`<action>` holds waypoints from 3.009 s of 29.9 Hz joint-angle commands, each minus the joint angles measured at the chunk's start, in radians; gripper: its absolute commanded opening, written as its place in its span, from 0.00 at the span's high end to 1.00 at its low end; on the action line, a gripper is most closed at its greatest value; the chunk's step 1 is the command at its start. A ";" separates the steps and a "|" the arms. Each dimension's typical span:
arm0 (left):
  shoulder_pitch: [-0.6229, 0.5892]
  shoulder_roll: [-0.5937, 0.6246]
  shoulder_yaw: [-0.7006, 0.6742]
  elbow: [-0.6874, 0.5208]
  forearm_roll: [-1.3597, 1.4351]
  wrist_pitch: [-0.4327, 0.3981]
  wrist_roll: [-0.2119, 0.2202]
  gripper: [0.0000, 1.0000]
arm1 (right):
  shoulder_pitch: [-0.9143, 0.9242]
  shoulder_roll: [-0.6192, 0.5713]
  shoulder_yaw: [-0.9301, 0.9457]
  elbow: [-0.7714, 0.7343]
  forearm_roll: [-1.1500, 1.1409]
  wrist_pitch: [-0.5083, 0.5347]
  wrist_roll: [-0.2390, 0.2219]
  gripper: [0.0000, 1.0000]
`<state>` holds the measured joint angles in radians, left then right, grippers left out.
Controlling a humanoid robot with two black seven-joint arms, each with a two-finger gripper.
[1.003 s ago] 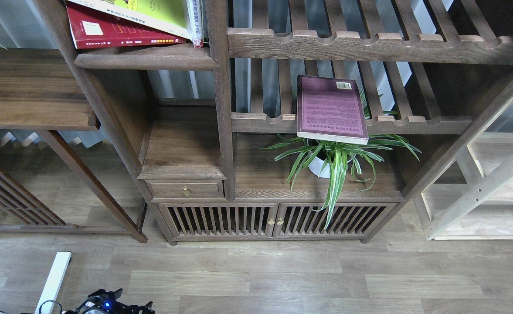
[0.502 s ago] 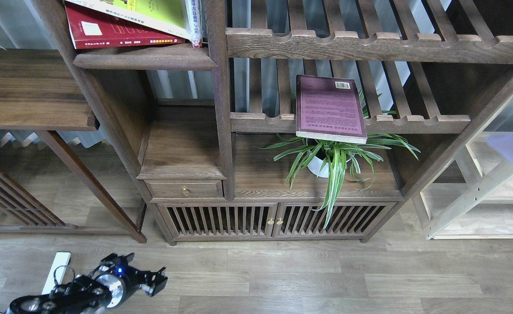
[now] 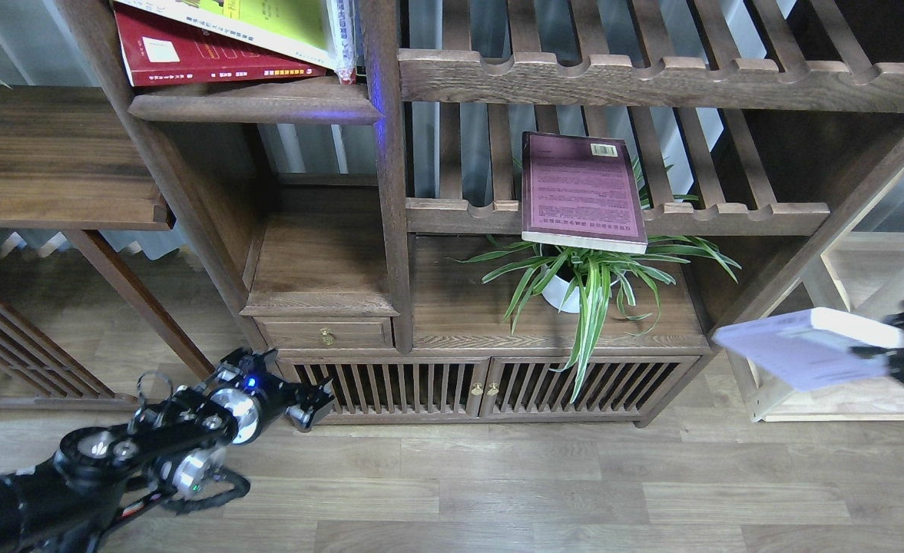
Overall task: Organize books on shelf
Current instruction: 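Lower the white book with the right gripper while raising the left gripper, then bring the left gripper to the white book held by the right gripper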
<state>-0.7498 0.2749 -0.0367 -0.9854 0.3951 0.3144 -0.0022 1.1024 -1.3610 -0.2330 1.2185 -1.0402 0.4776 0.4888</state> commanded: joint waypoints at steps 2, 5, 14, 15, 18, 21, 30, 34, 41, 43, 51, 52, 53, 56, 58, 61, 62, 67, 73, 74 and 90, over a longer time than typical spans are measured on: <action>-0.046 -0.037 -0.002 0.004 0.001 -0.003 0.001 0.04 | -0.059 0.127 0.003 -0.011 0.016 -0.031 0.000 1.00; -0.074 -0.062 0.000 0.004 -0.001 -0.009 -0.001 0.04 | -0.090 0.198 0.009 -0.022 0.020 -0.050 0.000 1.00; -0.131 -0.120 0.024 0.002 0.054 -0.244 0.010 0.04 | -0.118 0.367 0.008 -0.037 0.020 -0.106 0.000 1.00; -0.138 -0.128 0.024 0.002 0.070 -0.274 0.019 0.04 | -0.121 0.379 0.008 -0.037 0.019 -0.111 0.000 1.00; -0.167 -0.141 0.009 -0.001 0.074 -0.356 0.037 0.04 | -0.122 0.401 0.009 -0.037 0.011 -0.122 0.000 1.00; -0.200 -0.152 -0.003 -0.004 0.068 -0.464 0.045 0.04 | -0.121 0.414 0.009 -0.037 -0.003 -0.128 0.000 0.99; -0.210 -0.135 -0.098 0.001 0.074 -0.803 0.091 0.04 | -0.110 0.431 0.011 -0.039 -0.014 -0.128 0.000 0.99; -0.253 -0.137 -0.089 -0.001 0.083 -0.803 0.103 0.04 | -0.105 0.454 0.014 -0.037 -0.012 -0.128 0.000 0.99; -0.309 -0.138 -0.078 -0.002 0.102 -0.803 0.151 0.04 | -0.087 0.499 0.043 -0.034 -0.009 -0.128 0.000 0.99; -0.322 -0.143 -0.071 -0.002 0.122 -0.803 0.152 0.04 | -0.078 0.516 0.044 -0.034 -0.006 -0.128 0.000 0.99; -0.352 -0.158 -0.052 -0.004 0.142 -0.803 0.182 0.04 | -0.053 0.545 0.043 -0.022 -0.003 -0.120 0.000 0.99; -0.352 -0.158 -0.054 -0.003 0.143 -0.803 0.182 0.04 | -0.053 0.545 0.043 -0.017 -0.003 -0.119 0.000 0.99; -0.353 -0.158 -0.054 -0.001 0.143 -0.803 0.182 0.04 | -0.053 0.545 0.043 -0.014 -0.003 -0.119 0.000 0.99; -0.353 -0.158 -0.054 0.001 0.149 -0.803 0.183 0.04 | -0.050 0.548 0.043 -0.008 -0.001 -0.119 0.000 0.99; -0.355 -0.160 -0.054 0.004 0.151 -0.803 0.183 0.04 | -0.049 0.557 0.043 -0.005 -0.001 -0.119 0.000 0.99; -0.355 -0.184 -0.052 0.005 0.160 -0.803 0.183 0.04 | -0.033 0.566 0.043 0.003 -0.001 -0.119 0.000 0.99; -0.355 -0.189 -0.052 0.008 0.165 -0.803 0.183 0.04 | -0.027 0.568 0.043 0.004 -0.001 -0.117 0.000 0.99; -0.364 -0.246 -0.040 0.066 0.179 -0.803 0.191 0.05 | 0.011 0.572 0.043 0.019 0.020 -0.116 0.000 0.99; -0.365 -0.275 -0.039 0.114 0.180 -0.803 0.188 0.05 | 0.048 0.574 0.043 0.035 0.032 -0.113 0.000 0.99; -0.365 -0.275 -0.039 0.122 0.180 -0.803 0.188 0.05 | 0.053 0.574 0.043 0.038 0.035 -0.113 0.000 0.99; -0.364 -0.275 -0.040 0.200 0.243 -0.803 0.094 0.39 | 0.077 0.603 0.041 0.039 0.048 -0.100 0.000 0.99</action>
<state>-1.1173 -0.0001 -0.0768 -0.7854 0.6341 -0.4888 0.1124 1.1765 -0.7609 -0.1912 1.2580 -0.9925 0.3770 0.4887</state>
